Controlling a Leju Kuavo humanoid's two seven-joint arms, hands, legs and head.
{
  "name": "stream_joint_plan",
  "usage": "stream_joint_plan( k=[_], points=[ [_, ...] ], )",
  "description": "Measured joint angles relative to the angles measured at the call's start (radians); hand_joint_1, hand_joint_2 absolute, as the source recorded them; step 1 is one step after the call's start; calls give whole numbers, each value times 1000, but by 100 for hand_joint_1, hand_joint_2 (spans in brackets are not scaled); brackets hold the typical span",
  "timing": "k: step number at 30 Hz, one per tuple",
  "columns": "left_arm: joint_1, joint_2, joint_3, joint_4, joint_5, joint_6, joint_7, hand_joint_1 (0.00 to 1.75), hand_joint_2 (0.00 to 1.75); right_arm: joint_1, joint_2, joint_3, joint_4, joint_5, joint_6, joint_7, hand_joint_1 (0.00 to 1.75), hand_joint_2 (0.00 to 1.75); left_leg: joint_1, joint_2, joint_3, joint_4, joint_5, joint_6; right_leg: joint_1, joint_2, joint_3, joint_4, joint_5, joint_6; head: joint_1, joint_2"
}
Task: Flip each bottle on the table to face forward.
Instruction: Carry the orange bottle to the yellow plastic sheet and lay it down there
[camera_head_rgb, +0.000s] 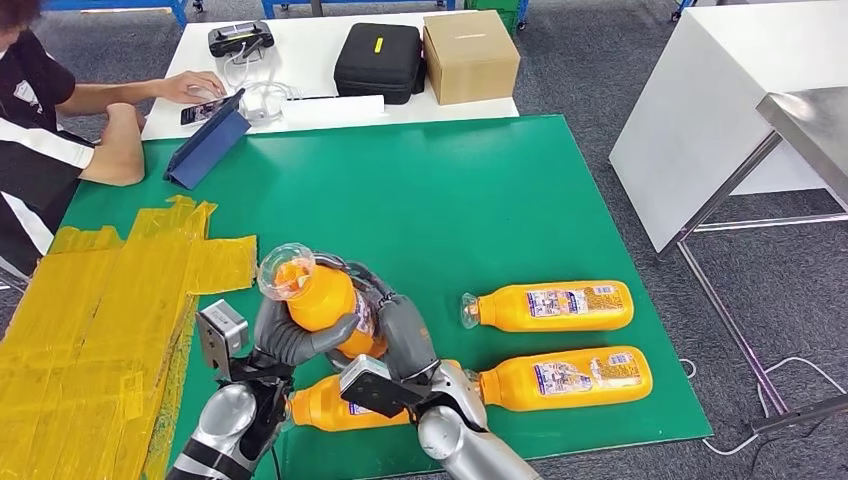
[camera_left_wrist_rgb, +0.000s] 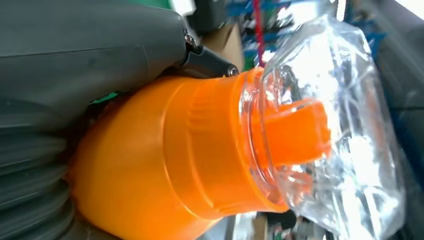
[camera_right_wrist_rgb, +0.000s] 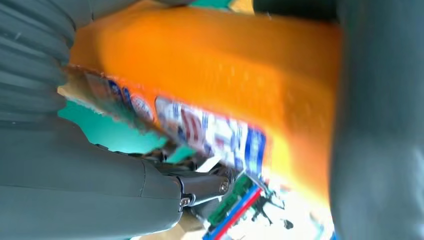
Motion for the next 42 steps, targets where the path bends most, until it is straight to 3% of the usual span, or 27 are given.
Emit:
stream_joint_plan(
  k=[11, 14, 16, 18, 21, 25, 28, 36, 40, 42],
  points=[
    [11, 53, 138, -103, -478, 447, 4, 175, 175, 91, -68, -60, -394, -21, -29, -6, 0, 175, 1, 1, 0, 0, 0, 0, 0, 0, -1, 0, 0, 0, 0, 0],
    [-2, 62, 177, -92, -801, 631, 93, 175, 175, 106, -78, -66, -456, -10, -51, -17, 0, 175, 1, 1, 0, 0, 0, 0, 0, 0, -1, 0, 0, 0, 0, 0],
    [-22, 70, 229, -67, -1087, 698, 176, 175, 175, 112, -86, -68, -494, 9, -66, -13, 0, 175, 1, 1, 0, 0, 0, 0, 0, 0, -1, 0, 0, 0, 0, 0],
    [-46, 81, 285, -19, -1339, 709, 255, 175, 175, 115, -93, -70, -521, 31, -77, -3, 0, 175, 1, 1, 1, 0, 0, -1, 0, 0, -1, 0, 0, 0, 0, 0],
    [-90, 111, 322, 92, -1488, 660, 341, 175, 175, 116, -101, -71, -545, 44, -70, 11, 0, 175, 1, 1, 1, 0, 1, -1, 1, 0, -1, 0, 0, 0, 0, 0],
    [-154, 160, 320, 265, -1554, 583, 426, 175, 175, 116, -110, -71, -554, 55, -36, 24, 0, 175, 2, 1, 1, 0, 2, -2, 2, 0, -1, 0, 0, 0, 0, 0],
    [-192, 189, 313, 385, -1558, 595, 439, 175, 175, 114, -114, -71, -555, 56, -30, 28, 0, 175, 2, 1, 0, 0, 2, -2, 2, 0, -1, 0, 0, 0, 0, 0],
    [-245, 218, 300, 555, -1536, 583, 451, 175, 175, 102, -123, -64, -555, 84, 16, 38, 0, 175, 2, 1, 0, 0, 1, -2, 2, 0, -1, 0, 0, -1, 0, 0],
    [-292, 222, 311, 717, -1449, 603, 418, 7, 175, 67, -137, -32, -541, 139, 56, 53, 0, 175, 3, 1, 0, 0, 2, -3, 3, 0, -1, 0, 0, -1, 0, 0],
    [-306, 221, 323, 781, -1418, 638, 410, 0, 175, 49, -144, -13, -528, 161, 76, 67, 0, 175, 3, 1, 0, 0, 2, -3, 3, 0, -1, 0, 0, -1, 0, 0]
  ],
)
